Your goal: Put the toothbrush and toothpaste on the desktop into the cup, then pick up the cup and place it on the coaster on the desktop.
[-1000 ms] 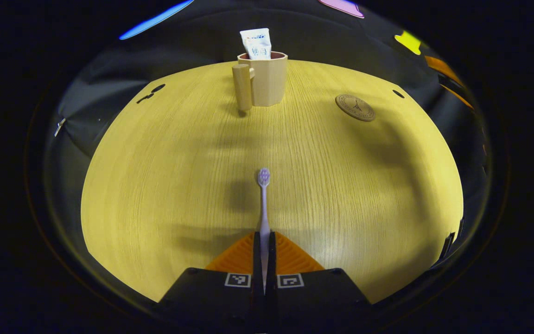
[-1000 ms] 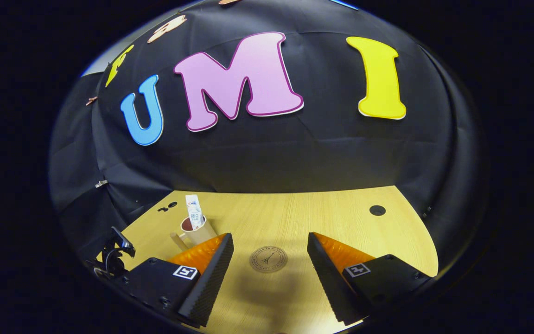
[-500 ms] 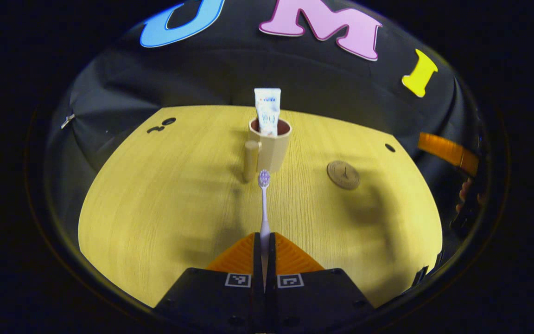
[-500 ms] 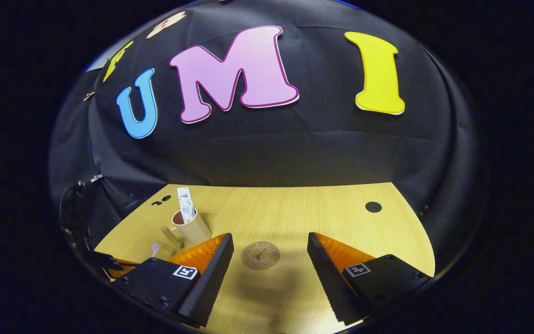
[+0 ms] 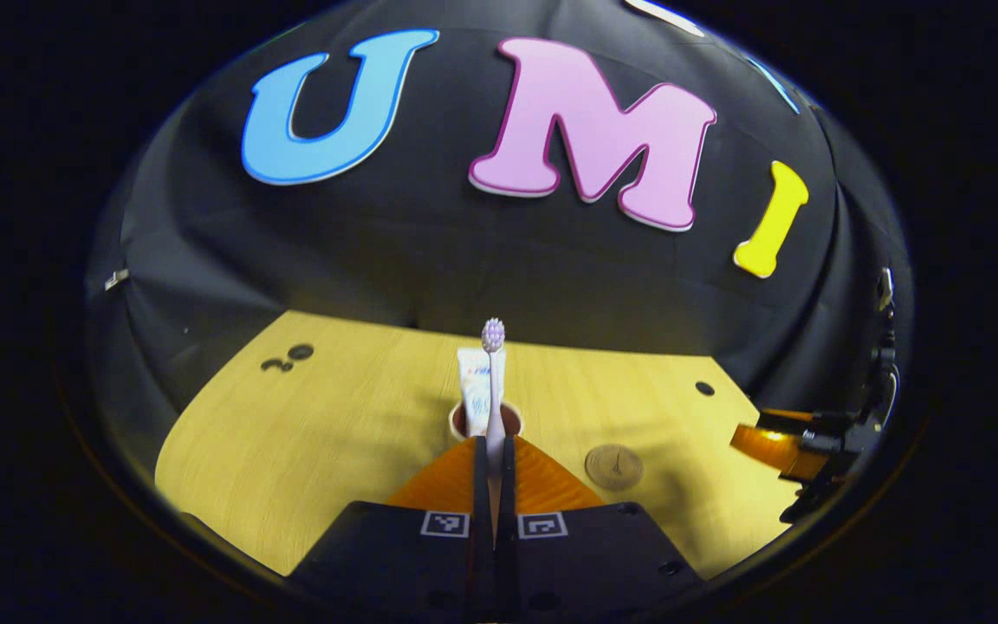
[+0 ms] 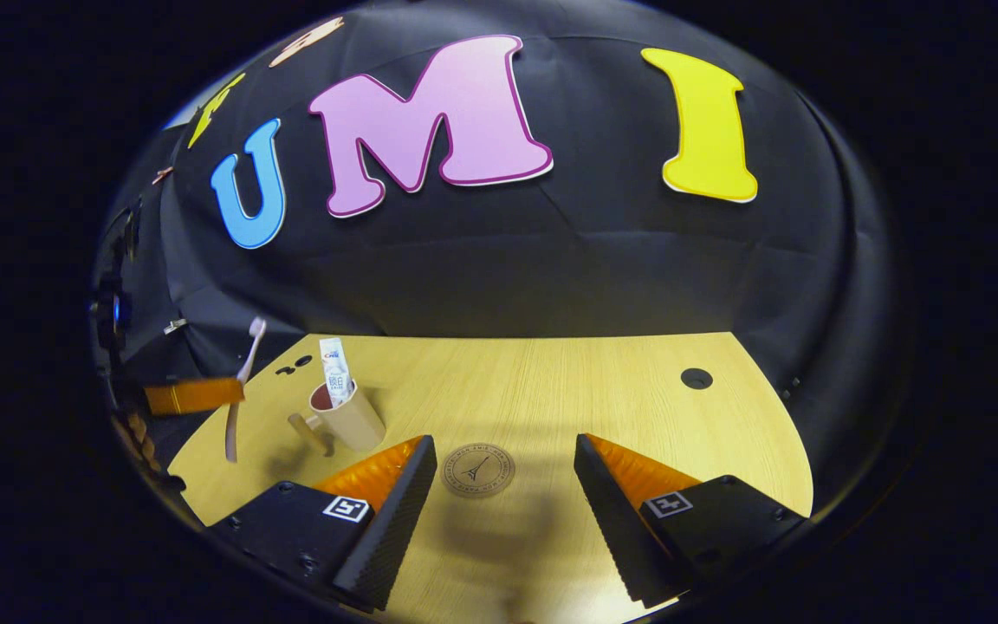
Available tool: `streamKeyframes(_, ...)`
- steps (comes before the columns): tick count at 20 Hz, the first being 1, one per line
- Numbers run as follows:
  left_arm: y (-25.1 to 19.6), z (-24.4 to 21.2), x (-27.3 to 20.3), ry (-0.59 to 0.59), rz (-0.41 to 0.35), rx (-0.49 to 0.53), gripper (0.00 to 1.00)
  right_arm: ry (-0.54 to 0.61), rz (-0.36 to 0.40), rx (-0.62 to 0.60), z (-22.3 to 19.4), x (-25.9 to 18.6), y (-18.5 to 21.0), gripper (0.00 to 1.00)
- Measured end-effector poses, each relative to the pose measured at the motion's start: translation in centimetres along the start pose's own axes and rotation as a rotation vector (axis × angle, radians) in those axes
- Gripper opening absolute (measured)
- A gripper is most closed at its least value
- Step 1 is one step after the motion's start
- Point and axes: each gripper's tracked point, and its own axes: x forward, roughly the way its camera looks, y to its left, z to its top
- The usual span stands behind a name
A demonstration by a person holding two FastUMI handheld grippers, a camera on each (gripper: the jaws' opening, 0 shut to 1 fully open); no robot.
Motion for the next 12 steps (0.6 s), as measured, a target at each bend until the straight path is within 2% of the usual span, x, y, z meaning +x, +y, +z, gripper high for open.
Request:
streamKeyframes(6,-0.3,4.2,6.0,-0.178,-0.046,-0.032,0.06,0.04,-0.023,-0.019,-1.6,-0.1,-1.9,0.98)
streamKeyframes(10,0.0,4.0,9.9,-0.237,-0.087,-0.137,0.06,0.066,-0.041,-0.025,-2.9,0.3,-3.2,0.98)
streamKeyframes(12,0.5,3.0,11.3,-0.259,-0.086,-0.147,0.06,0.074,-0.048,-0.018,-3.4,0.5,-3.5,0.98)
